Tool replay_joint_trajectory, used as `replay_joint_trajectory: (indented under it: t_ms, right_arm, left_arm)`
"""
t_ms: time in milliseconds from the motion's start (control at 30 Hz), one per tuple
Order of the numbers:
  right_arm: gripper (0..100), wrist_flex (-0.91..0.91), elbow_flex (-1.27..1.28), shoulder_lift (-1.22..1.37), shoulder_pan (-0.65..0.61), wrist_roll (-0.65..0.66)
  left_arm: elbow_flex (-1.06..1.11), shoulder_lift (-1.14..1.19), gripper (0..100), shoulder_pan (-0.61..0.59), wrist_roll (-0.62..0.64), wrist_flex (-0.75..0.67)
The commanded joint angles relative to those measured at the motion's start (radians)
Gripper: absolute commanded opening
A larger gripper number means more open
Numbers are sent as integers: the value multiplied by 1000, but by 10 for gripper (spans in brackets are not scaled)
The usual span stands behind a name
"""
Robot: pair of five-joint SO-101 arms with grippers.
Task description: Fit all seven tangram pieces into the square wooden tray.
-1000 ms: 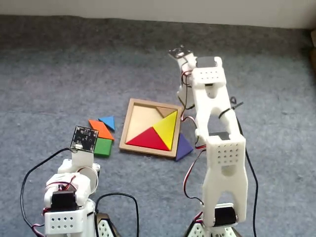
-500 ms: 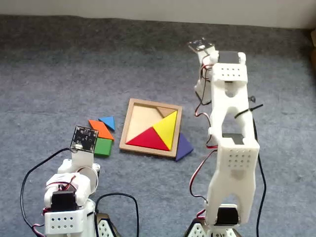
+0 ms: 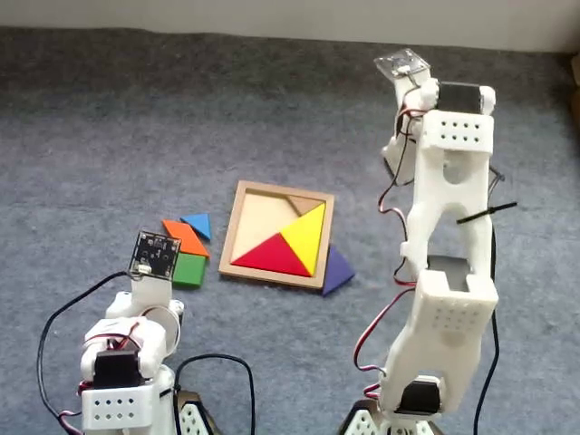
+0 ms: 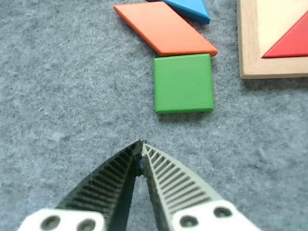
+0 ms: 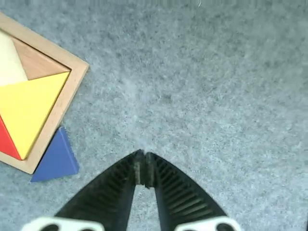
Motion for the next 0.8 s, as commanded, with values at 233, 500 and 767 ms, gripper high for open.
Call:
replay_joint_trajectory:
  t_ms: [233,500,767]
  right_arm:
    - [8,-12,337,-320,24,57]
    - [8,-174,702,-549,85,64]
    - [9,-309,975,-794,208,121]
  left_arm:
    - [19,-21,6,-2,-8,8]
    - [19,-21,6,-2,-8,8]
    - [19,-21,6,-2,-8,8]
